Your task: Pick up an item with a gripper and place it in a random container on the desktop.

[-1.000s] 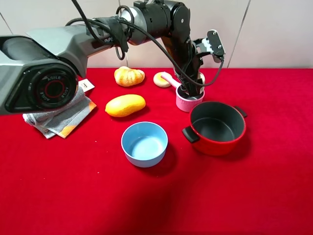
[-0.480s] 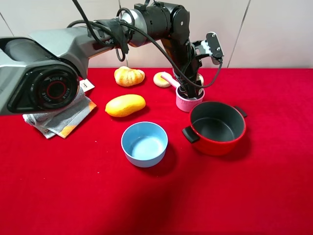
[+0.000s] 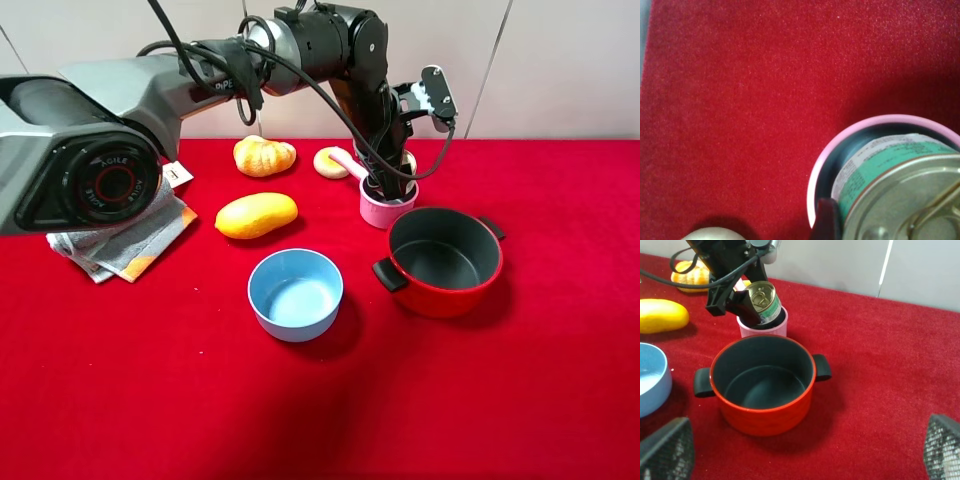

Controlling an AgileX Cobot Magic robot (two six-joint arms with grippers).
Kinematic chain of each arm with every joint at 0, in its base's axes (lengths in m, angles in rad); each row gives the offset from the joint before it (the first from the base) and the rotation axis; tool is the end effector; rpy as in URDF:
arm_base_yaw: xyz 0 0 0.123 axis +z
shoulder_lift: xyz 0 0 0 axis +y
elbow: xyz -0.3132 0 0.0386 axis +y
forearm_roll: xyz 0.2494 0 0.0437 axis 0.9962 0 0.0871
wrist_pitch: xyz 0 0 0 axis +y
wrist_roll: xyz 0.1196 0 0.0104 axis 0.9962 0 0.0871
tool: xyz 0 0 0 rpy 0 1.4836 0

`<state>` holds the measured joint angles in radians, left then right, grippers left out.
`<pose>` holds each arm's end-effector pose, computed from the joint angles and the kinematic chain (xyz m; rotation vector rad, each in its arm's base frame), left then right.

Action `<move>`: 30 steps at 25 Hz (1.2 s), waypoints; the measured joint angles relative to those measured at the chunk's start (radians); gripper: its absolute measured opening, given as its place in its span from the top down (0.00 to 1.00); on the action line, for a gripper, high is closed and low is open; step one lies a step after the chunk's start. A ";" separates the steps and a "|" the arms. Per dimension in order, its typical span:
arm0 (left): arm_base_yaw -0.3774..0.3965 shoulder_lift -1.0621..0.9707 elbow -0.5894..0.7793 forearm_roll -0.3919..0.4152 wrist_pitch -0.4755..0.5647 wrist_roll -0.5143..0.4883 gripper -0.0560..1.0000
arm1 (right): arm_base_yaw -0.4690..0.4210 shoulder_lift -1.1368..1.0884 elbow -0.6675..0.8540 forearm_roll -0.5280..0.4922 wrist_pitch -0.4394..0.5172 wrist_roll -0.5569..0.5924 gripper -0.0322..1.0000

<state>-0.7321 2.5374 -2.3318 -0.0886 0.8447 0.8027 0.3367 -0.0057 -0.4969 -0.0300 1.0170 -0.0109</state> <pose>0.4419 -0.4078 0.1628 1.7220 1.8545 -0.0791 -0.0053 -0.0051 0.2685 -0.3455 1.9718 0.1737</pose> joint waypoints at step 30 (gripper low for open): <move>0.000 -0.017 0.000 0.041 0.062 -0.016 0.04 | 0.000 0.000 0.000 0.000 0.000 0.000 0.30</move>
<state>-0.7321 2.5203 -2.3318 -0.0480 0.9070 0.7864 0.3367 -0.0057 -0.4969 -0.0300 1.0170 -0.0109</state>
